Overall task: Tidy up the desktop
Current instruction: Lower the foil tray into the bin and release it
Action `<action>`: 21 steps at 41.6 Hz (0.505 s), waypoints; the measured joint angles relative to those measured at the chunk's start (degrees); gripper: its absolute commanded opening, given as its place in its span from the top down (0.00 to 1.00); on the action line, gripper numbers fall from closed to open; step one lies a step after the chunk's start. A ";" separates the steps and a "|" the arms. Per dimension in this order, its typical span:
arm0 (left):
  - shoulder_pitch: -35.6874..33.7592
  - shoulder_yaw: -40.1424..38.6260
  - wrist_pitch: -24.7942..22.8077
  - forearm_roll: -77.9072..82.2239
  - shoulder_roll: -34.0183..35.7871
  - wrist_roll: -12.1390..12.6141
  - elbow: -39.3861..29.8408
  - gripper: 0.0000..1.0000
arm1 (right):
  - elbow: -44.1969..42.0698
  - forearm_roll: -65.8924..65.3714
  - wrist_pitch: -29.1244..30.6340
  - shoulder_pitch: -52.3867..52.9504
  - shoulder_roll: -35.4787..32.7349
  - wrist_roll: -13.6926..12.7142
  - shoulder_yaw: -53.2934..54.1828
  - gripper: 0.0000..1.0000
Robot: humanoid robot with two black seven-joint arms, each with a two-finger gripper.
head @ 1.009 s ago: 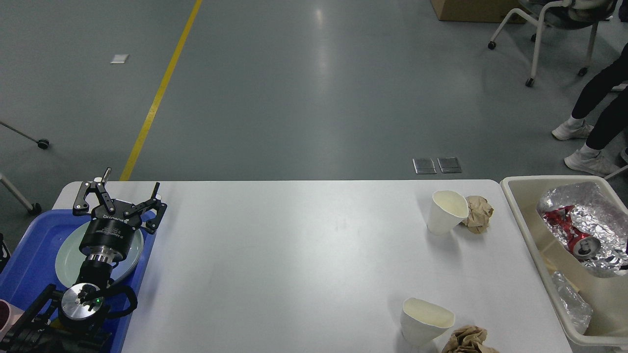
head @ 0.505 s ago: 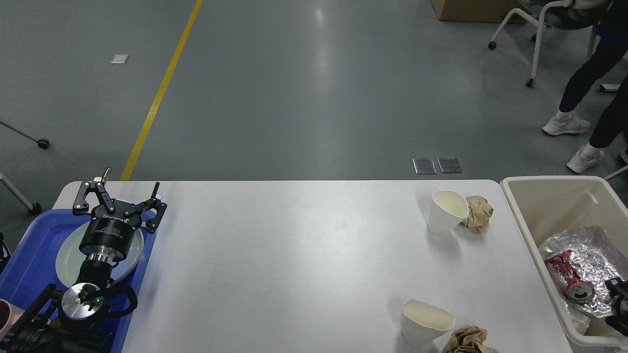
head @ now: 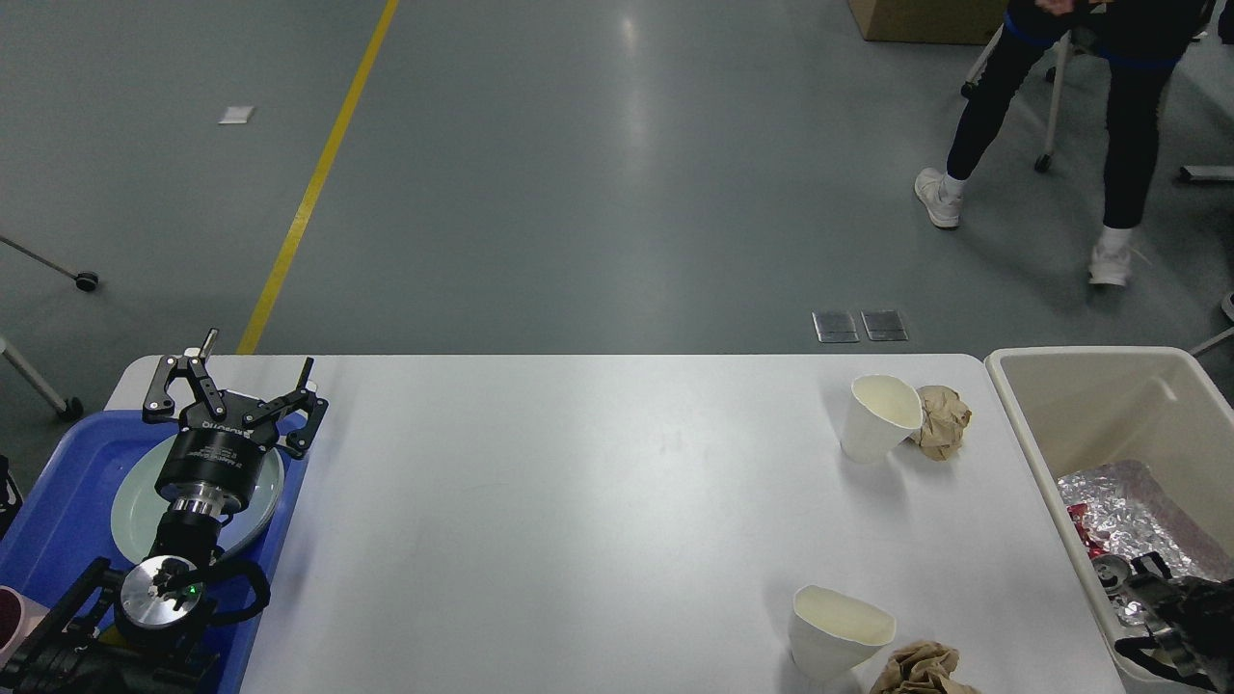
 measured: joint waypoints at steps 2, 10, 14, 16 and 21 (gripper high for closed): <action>0.00 0.00 0.00 0.00 0.00 0.00 0.00 0.04 | -0.09 0.00 -1.61 0.12 0.00 -0.01 -0.04 0.00; 0.00 0.00 0.00 0.00 0.00 0.00 0.00 0.04 | 0.46 0.00 -5.84 0.35 0.14 -0.04 -0.04 0.00; 0.00 0.00 0.00 0.00 0.00 0.00 0.00 0.04 | 0.69 0.00 -5.87 0.82 0.14 -0.03 -0.04 0.00; 0.00 0.00 0.00 0.00 0.00 0.00 0.00 0.04 | 0.79 -0.04 -5.87 1.07 0.11 -0.03 -0.06 0.00; 0.00 0.00 0.00 0.00 0.00 0.00 0.00 0.04 | 1.15 -0.09 -5.07 2.40 -0.22 -0.03 -0.23 0.00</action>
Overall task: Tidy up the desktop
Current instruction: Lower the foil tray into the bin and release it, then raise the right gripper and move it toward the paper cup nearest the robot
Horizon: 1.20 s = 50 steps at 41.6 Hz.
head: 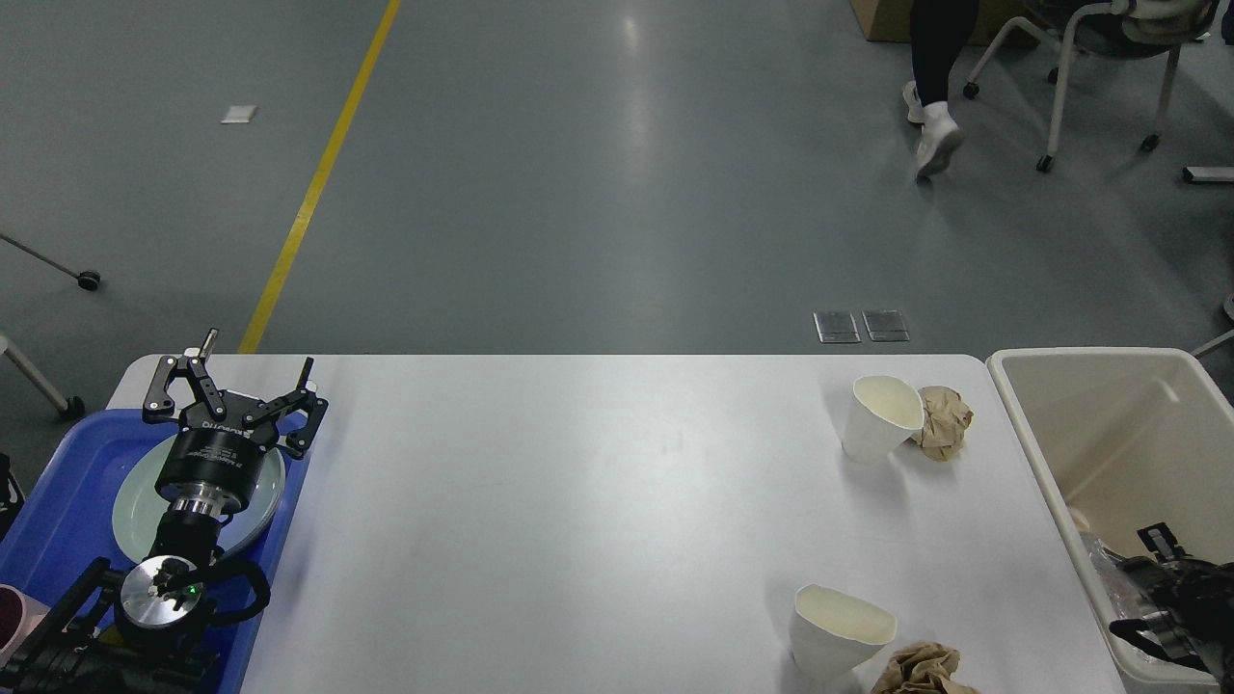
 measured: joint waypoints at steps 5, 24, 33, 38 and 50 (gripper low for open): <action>0.00 0.00 0.00 0.00 0.00 0.00 0.00 0.04 | 1.49 -1.38 1.94 2.93 -0.65 -0.03 -0.17 0.00; 0.00 0.00 0.00 0.00 -0.01 0.00 0.00 0.04 | 21.66 -19.83 15.84 31.42 -8.95 -0.68 -11.61 0.00; 0.01 0.00 0.00 0.00 -0.01 0.00 0.00 0.04 | 35.95 -20.01 27.78 52.41 -6.05 -0.68 -24.56 0.00; 0.01 0.00 0.00 0.00 -0.01 0.00 0.00 0.04 | 42.15 -19.84 32.59 61.54 -2.22 -0.69 -28.66 0.00; 0.01 0.00 0.00 0.00 -0.01 0.00 0.00 0.04 | 57.94 -19.55 46.50 81.71 4.94 -0.69 -31.65 0.00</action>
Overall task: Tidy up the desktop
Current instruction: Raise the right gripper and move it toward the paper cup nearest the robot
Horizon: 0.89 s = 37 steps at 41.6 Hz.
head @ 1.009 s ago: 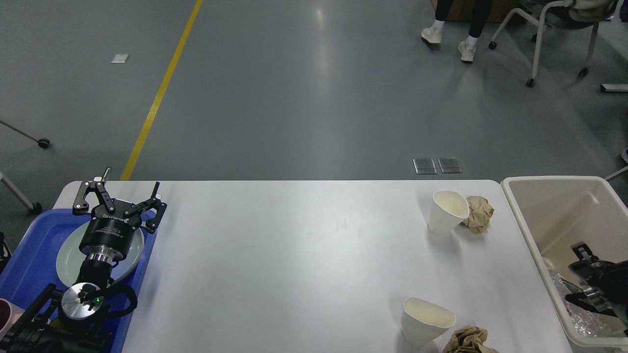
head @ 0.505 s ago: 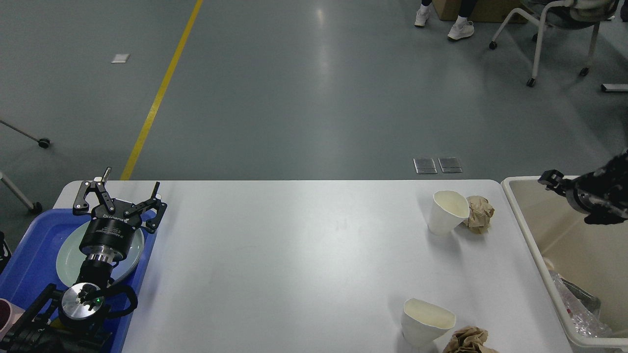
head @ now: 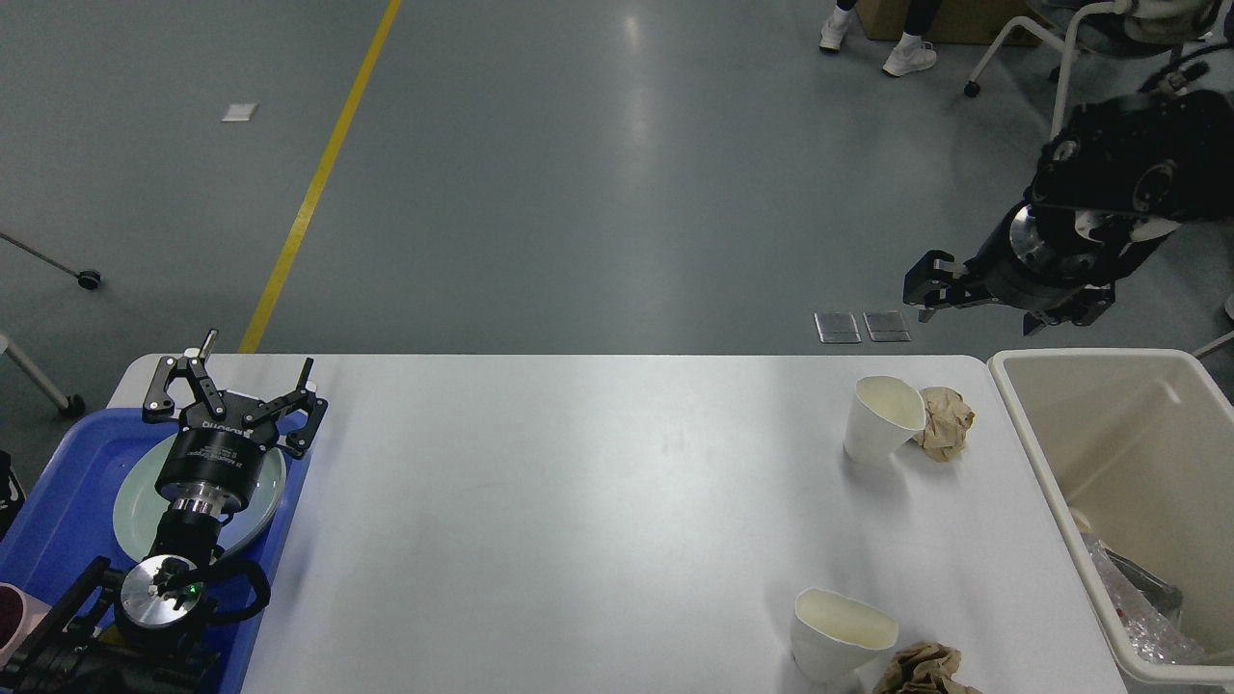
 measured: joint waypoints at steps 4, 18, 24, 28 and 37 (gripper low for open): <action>0.03 0.00 0.00 0.00 0.00 0.00 0.00 0.04 | 7.02 0.16 4.06 8.31 2.24 0.07 0.56 0.00; 0.08 -0.02 0.00 0.00 0.01 0.00 0.00 0.04 | 22.51 4.46 5.85 23.60 5.74 0.26 4.68 0.00; 0.08 -0.09 0.00 0.00 0.01 0.00 0.00 0.04 | 23.84 4.52 5.85 24.07 5.10 0.19 5.64 0.00; 0.08 -0.10 0.00 0.00 0.01 0.00 0.00 0.04 | 23.94 4.53 5.78 22.79 4.81 0.15 5.65 0.00; 0.08 -0.10 0.00 0.00 0.01 0.00 0.00 0.04 | 23.96 4.52 5.57 19.09 4.87 0.06 5.82 0.00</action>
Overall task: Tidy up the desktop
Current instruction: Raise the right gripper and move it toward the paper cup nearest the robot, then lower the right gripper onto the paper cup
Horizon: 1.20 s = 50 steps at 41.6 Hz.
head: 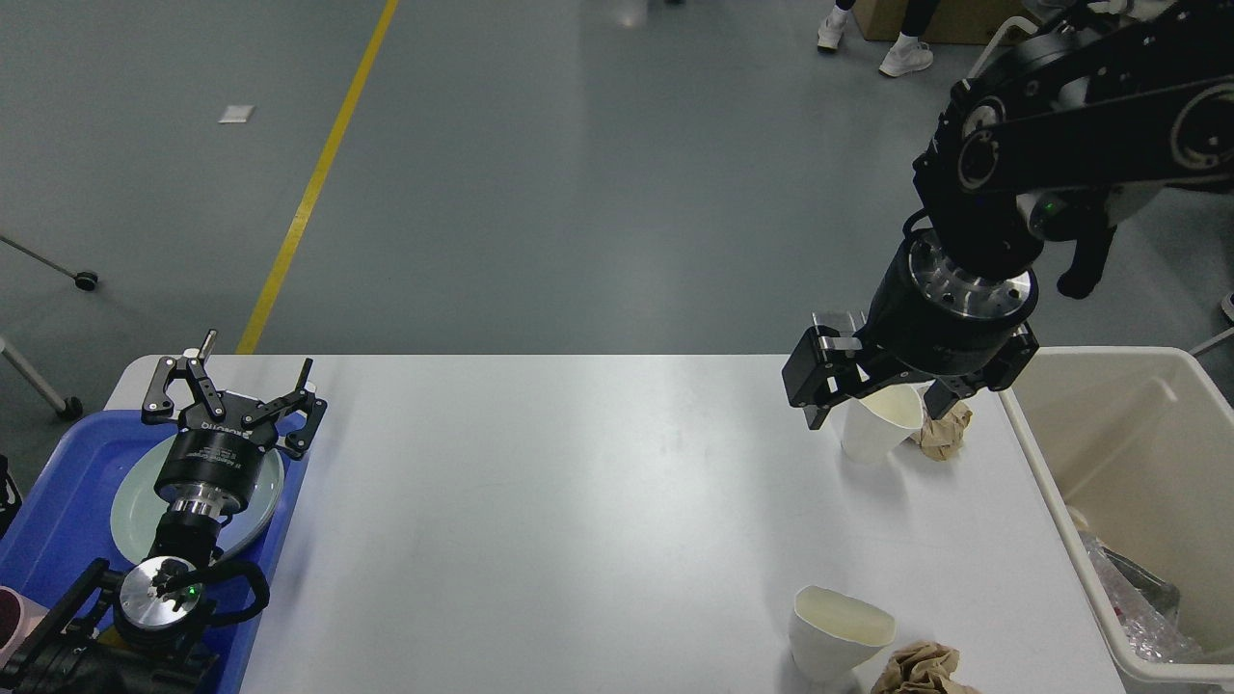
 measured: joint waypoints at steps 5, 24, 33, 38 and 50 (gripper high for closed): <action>0.00 0.00 0.00 0.00 0.00 0.00 0.00 0.04 | 0.60 -0.09 -0.36 -1.98 0.10 -0.04 0.47 0.01; -0.05 0.05 0.00 0.00 -0.01 0.00 0.00 0.04 | 0.65 -7.03 -7.28 -19.00 3.60 -1.76 11.62 0.03; -0.08 0.07 0.00 0.00 -0.01 0.00 0.00 0.04 | 0.27 -12.45 -11.92 -26.57 6.23 -3.11 13.42 0.03; -0.09 0.07 0.00 0.00 -0.01 0.00 0.00 0.04 | 0.24 -17.36 -14.51 -30.67 6.98 -3.59 13.43 0.03; -0.10 0.07 0.00 0.00 -0.01 0.00 0.00 0.04 | 0.24 -23.54 -19.71 -36.22 8.17 -5.57 13.11 0.03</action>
